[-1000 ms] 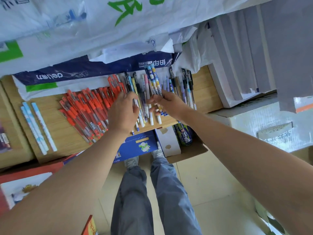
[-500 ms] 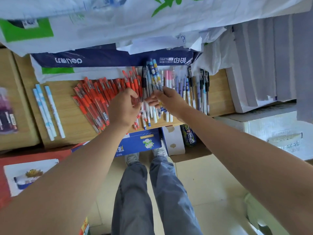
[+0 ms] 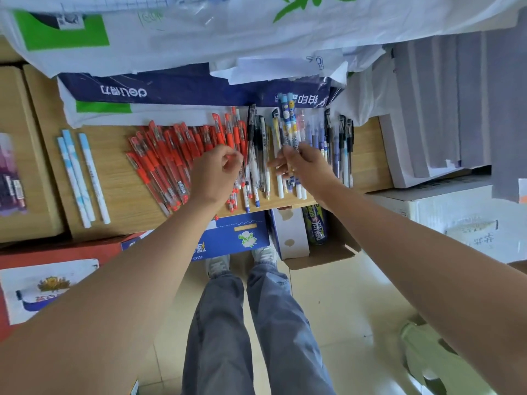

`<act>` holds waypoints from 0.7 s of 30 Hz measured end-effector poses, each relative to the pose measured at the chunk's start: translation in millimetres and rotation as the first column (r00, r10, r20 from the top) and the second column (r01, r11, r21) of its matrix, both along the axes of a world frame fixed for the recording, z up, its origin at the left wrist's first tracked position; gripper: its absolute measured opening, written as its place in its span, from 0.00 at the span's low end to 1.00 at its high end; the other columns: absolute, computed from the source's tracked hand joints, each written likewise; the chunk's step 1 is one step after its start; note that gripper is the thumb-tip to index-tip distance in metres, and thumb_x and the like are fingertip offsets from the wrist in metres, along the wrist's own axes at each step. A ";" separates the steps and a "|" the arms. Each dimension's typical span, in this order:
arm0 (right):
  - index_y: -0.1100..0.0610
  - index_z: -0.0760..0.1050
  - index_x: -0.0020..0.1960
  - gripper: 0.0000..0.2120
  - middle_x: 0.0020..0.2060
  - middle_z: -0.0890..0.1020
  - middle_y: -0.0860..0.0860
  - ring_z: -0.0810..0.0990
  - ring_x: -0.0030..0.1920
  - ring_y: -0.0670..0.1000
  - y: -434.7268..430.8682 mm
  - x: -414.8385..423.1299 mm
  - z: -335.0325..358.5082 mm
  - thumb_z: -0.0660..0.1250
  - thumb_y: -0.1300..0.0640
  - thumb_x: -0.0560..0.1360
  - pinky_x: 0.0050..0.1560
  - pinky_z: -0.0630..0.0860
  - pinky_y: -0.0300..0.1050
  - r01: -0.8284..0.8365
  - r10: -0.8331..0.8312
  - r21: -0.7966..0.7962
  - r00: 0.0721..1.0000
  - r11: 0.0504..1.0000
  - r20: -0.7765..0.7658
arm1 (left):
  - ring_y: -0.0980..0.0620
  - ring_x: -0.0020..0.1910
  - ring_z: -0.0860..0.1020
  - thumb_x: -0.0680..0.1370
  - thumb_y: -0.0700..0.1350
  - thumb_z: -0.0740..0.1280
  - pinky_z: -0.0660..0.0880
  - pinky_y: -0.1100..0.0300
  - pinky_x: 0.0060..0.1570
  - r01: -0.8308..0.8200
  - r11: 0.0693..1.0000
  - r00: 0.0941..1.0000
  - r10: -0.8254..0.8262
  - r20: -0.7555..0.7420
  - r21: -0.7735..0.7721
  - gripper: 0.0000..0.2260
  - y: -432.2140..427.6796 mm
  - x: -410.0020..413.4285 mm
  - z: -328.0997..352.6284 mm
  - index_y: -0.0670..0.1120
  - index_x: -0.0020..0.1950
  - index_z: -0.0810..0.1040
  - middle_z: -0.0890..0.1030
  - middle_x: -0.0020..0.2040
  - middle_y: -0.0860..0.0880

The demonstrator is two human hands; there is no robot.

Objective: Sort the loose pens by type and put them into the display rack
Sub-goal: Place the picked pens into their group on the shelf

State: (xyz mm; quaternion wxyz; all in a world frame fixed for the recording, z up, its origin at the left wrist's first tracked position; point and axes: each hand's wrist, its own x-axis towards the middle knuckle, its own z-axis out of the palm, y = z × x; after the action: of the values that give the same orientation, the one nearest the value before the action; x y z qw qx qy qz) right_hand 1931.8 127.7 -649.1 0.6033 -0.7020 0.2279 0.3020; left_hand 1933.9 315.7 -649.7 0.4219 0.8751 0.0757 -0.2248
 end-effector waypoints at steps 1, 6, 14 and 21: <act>0.60 0.73 0.48 0.12 0.44 0.84 0.56 0.81 0.42 0.52 4.9 -1.4 5.5 0.54 0.57 0.83 0.44 0.78 0.44 -0.039 0.041 0.067 0.999 0.997 -0.026 | 0.53 0.45 0.76 0.81 0.46 0.62 0.72 0.64 0.46 -0.045 0.994 0.997 0.038 -0.065 -0.101 0.10 -2.6 0.6 3.5 0.43 0.55 0.79 0.78 0.44 0.54; 0.66 0.72 0.52 0.13 0.41 0.82 0.59 0.81 0.42 0.55 28.3 -9.8 20.8 0.53 0.58 0.84 0.45 0.78 0.44 -0.342 0.357 0.202 0.933 0.918 -0.045 | 0.49 0.37 0.74 0.79 0.56 0.63 0.72 0.53 0.43 -0.228 0.902 0.947 0.117 -0.299 -0.368 0.20 -10.9 1.7 21.0 0.37 0.49 0.73 0.74 0.38 0.44; 0.64 0.71 0.52 0.12 0.38 0.81 0.54 0.79 0.36 0.48 73.4 -9.4 34.0 0.54 0.56 0.83 0.41 0.74 0.39 -0.624 0.626 0.053 0.780 0.779 -0.016 | 0.50 0.25 0.69 0.81 0.47 0.62 0.67 0.61 0.29 -0.424 0.875 0.869 0.319 -0.379 -0.236 0.12 16.0 -8.9 29.3 0.44 0.39 0.69 0.70 0.30 0.45; 0.65 0.72 0.57 0.18 0.38 0.74 0.56 0.71 0.29 0.43 137.5 -9.9 63.4 0.51 0.52 0.84 0.25 0.65 0.28 -0.673 0.674 0.028 0.739 0.739 -0.014 | 0.54 0.21 0.65 0.78 0.42 0.64 0.64 0.57 0.31 -0.618 0.727 0.772 0.490 -0.405 -0.300 0.12 88.4 -28.0 45.6 0.45 0.36 0.68 0.67 0.25 0.49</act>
State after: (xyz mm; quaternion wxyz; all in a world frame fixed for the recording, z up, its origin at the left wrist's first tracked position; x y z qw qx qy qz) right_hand 1921.9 265.2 -585.7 0.4579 -0.7271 -0.0372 0.5101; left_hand 1905.8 404.1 -604.1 0.6298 0.6557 0.3494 -0.2266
